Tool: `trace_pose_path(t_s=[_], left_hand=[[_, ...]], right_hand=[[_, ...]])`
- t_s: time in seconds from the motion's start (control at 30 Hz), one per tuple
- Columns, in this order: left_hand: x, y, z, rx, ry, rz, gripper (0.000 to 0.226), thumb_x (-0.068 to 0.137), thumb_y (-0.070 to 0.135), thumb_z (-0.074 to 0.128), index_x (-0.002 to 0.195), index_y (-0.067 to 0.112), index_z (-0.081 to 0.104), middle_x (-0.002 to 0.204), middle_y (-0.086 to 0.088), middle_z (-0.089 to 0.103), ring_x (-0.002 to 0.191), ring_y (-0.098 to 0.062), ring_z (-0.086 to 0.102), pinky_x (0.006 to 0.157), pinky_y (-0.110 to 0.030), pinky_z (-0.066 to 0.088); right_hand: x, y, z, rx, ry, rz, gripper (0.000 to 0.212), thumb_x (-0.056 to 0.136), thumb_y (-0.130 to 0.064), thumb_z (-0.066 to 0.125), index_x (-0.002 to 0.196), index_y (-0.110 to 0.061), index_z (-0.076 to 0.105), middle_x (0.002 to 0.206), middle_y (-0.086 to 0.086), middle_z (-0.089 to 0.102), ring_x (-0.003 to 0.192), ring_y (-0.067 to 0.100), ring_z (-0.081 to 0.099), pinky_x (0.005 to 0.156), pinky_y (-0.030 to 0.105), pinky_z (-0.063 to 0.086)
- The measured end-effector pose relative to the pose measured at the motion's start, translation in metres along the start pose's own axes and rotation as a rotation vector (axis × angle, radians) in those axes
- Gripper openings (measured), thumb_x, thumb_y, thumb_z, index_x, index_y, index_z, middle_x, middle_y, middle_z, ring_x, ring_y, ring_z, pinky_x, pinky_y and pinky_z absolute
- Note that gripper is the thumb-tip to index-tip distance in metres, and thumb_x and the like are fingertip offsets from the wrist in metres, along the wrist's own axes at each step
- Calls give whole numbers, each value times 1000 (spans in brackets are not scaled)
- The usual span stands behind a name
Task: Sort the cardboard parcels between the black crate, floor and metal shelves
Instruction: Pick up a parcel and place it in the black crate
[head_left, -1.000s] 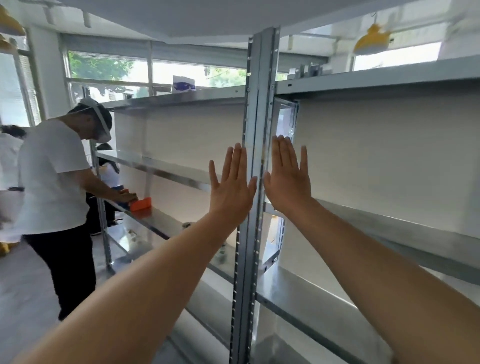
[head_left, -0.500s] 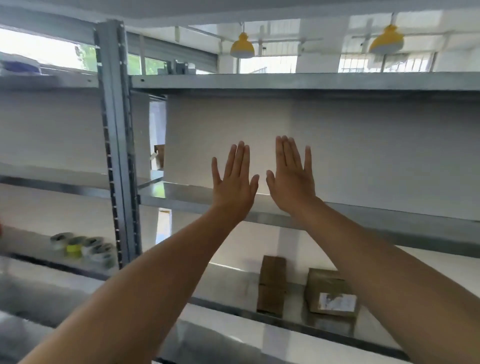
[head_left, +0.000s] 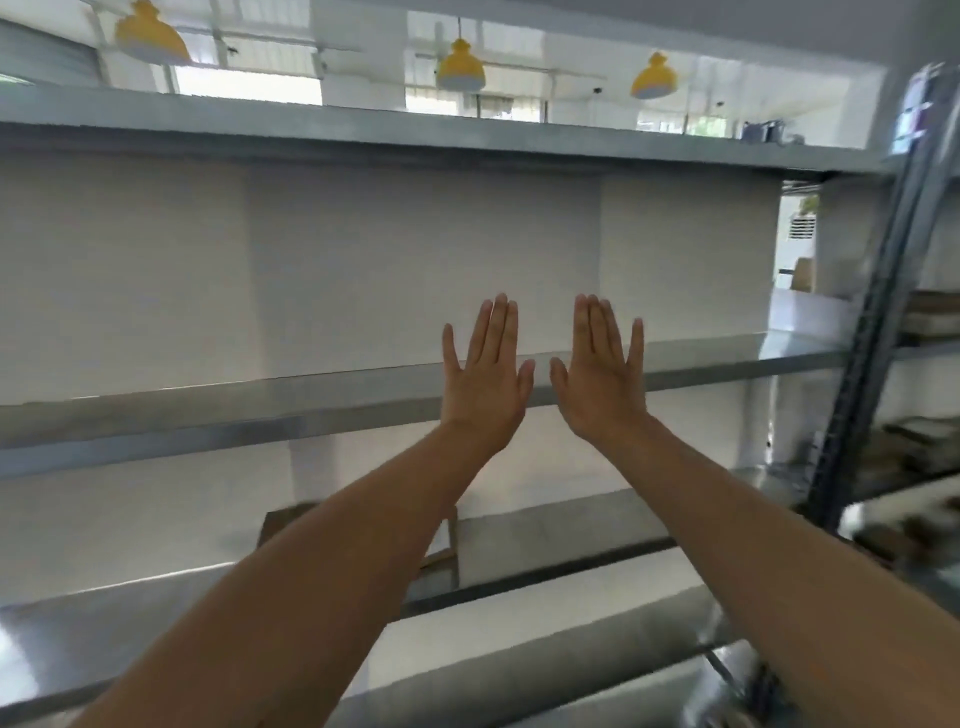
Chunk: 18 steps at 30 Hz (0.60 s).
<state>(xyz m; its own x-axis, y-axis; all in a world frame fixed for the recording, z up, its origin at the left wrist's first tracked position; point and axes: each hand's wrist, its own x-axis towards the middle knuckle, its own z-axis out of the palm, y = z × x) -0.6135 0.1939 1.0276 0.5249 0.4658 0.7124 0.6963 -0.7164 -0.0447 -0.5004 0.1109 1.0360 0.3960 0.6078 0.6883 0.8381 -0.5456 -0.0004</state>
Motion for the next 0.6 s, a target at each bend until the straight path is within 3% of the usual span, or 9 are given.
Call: trace_pose_path(t_s=[0.17,0.33,0.6], left_hand=[[6,105,31,-175,-38,161,66,104,45,15,154,13,-12,163,-2,-16,150,-17,-14,118,-54,-7],[4,198,50,-387,-68,330,65,104,44,19,155,15,-8,163,0,-13,149,-14,-15,120,-54,-3],[0,271,100,-564,-172,481,62,105,39,19,155,14,-8,164,0,-11,150,-14,-13,119,-54,-5]], right_hand=[[-40,95,-6,-99,-23,112,73,103,-40,29,154,-6,-10,164,7,-8,151,21,-9,120,50,-10],[-76,177,-9,-236,-106,290,71,103,-42,24,155,-8,-11,164,6,-12,151,19,-14,120,50,-11],[-115,246,12,-367,-236,548,71,102,-43,23,156,-7,-7,165,7,-7,151,20,-9,121,52,-6]])
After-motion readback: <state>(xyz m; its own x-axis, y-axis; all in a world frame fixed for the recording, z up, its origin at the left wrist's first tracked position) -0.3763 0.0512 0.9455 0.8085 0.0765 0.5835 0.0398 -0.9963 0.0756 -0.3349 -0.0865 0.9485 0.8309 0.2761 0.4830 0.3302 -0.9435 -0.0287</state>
